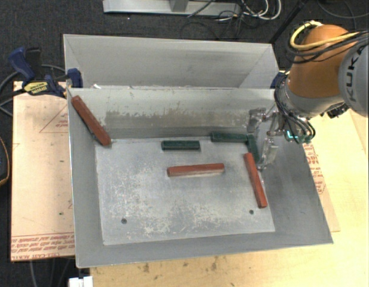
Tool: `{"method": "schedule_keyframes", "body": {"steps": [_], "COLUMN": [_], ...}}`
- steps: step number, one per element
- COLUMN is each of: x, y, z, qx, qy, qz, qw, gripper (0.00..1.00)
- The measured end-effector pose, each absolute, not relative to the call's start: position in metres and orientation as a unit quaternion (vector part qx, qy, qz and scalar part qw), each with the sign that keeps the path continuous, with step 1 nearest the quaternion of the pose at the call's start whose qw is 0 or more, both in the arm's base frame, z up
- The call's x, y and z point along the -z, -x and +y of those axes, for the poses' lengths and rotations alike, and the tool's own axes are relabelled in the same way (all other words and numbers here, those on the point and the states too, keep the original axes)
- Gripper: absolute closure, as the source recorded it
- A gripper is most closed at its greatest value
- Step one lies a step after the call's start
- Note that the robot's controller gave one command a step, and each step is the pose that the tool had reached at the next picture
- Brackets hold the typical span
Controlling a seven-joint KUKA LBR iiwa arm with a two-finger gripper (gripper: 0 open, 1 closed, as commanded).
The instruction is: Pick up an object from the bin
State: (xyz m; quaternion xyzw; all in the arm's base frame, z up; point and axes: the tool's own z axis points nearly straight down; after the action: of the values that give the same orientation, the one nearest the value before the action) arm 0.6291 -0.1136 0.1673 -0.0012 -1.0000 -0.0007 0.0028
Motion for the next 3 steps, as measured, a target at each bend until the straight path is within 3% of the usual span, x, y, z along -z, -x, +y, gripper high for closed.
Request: {"method": "schedule_keyframes", "body": {"steps": [1, 2, 3], "x": [-0.071, -0.076, -0.076], "y": [-0.634, -0.637, -0.636], "z": [-0.090, -0.007, -0.011], "qx": [0.001, 0.002, 0.001], "qy": [0.054, -0.035, -0.034], "qz": [-0.999, -0.999, -0.999], "qw": [0.001, -0.001, -0.001], "gripper": [0.00, 0.00, 1.00]}}
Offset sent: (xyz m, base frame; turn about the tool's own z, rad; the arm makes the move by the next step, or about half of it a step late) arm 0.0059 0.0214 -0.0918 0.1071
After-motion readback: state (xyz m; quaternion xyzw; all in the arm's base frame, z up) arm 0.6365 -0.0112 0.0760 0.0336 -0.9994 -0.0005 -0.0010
